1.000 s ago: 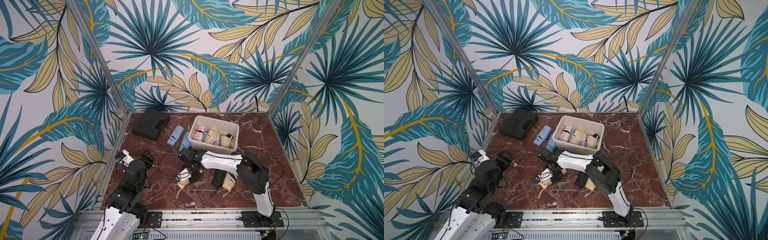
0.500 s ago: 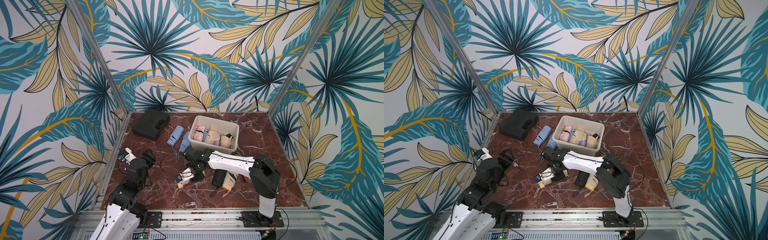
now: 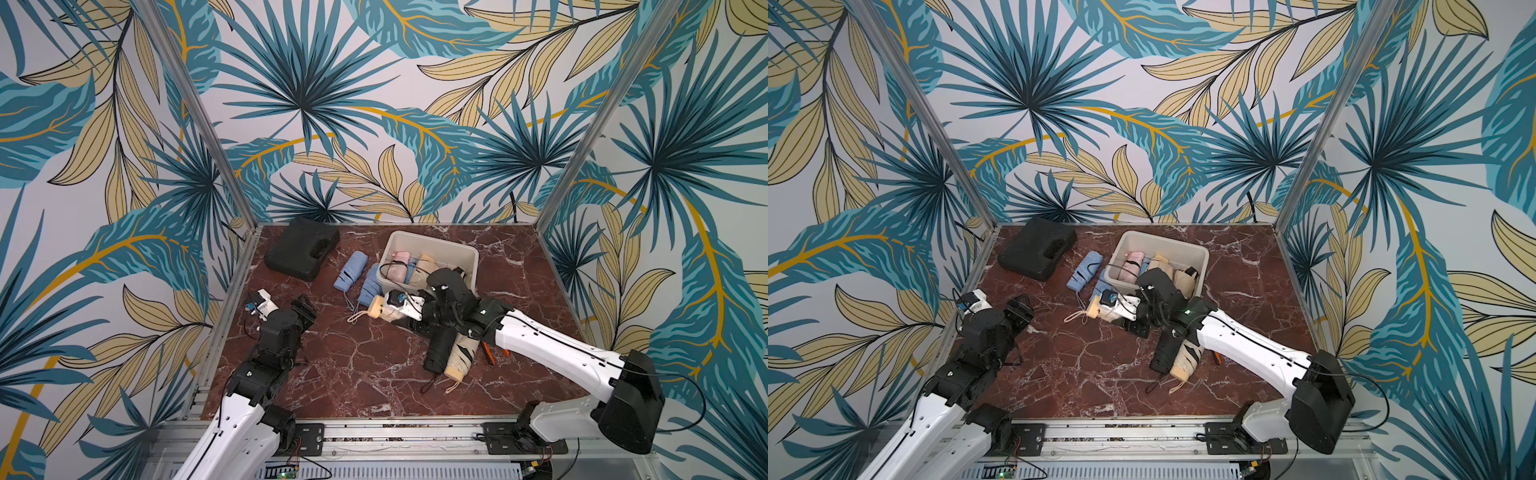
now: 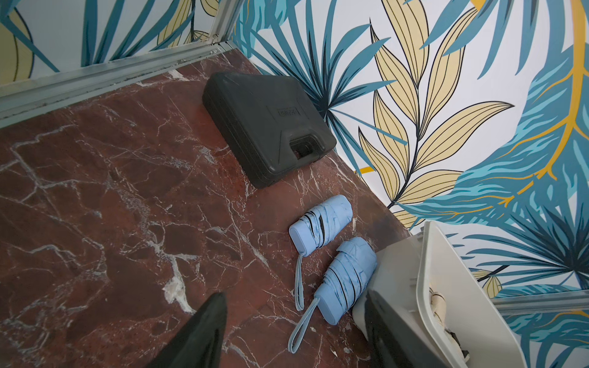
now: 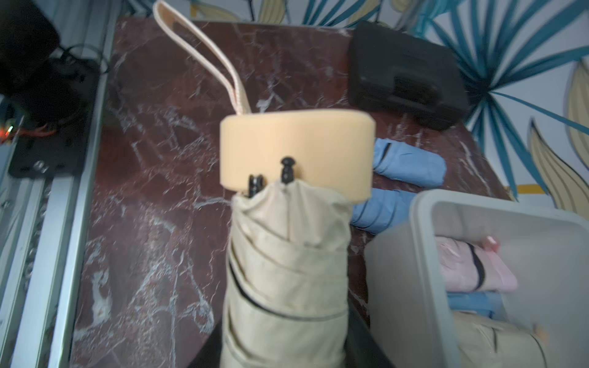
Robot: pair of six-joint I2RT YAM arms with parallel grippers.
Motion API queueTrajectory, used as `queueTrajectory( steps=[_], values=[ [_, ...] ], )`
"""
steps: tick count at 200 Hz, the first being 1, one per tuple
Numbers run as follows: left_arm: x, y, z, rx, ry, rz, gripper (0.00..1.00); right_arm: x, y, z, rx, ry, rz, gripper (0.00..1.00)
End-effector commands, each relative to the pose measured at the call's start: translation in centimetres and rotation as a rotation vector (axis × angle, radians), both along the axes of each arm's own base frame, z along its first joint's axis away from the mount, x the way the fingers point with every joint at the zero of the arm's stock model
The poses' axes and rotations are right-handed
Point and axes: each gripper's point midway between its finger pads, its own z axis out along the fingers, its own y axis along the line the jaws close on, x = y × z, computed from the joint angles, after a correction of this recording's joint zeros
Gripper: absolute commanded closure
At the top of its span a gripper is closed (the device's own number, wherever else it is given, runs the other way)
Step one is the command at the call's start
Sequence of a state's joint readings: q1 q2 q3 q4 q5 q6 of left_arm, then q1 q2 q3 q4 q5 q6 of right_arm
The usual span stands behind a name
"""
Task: Put the umbrella into the storage box
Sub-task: Pick up the umbrella from the center of the board, then place the umbrella in the storage box.
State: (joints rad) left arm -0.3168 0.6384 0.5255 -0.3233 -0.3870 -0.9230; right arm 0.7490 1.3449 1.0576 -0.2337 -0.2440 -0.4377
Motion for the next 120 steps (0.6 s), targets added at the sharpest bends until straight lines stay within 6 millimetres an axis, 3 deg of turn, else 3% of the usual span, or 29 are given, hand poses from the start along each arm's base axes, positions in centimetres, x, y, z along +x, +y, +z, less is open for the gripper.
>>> queueTrajectory(
  steps=[1,46,62,83,120],
  values=[
    [1.3,-0.7,1.9,0.027,-0.056,-0.044,0.28,4.2,-1.6,5.5,0.313,0.034,-0.306,1.0],
    [3.1,-2.1,1.9,0.081,-0.026,-0.114,0.28,9.1,-6.7,7.9,0.445,0.166,-0.809,1.0],
    [3.7,-2.5,1.9,0.093,-0.02,-0.135,0.28,10.1,-8.6,7.6,0.4,0.205,-0.956,1.0],
    [4.6,-3.4,1.9,0.114,-0.006,-0.175,0.28,11.5,-9.6,7.6,0.418,0.221,-1.037,1.0],
    [6.3,-4.7,1.5,0.149,0.031,-0.244,0.27,14.2,-11.8,4.8,0.372,0.309,-1.198,1.0]
  ],
)
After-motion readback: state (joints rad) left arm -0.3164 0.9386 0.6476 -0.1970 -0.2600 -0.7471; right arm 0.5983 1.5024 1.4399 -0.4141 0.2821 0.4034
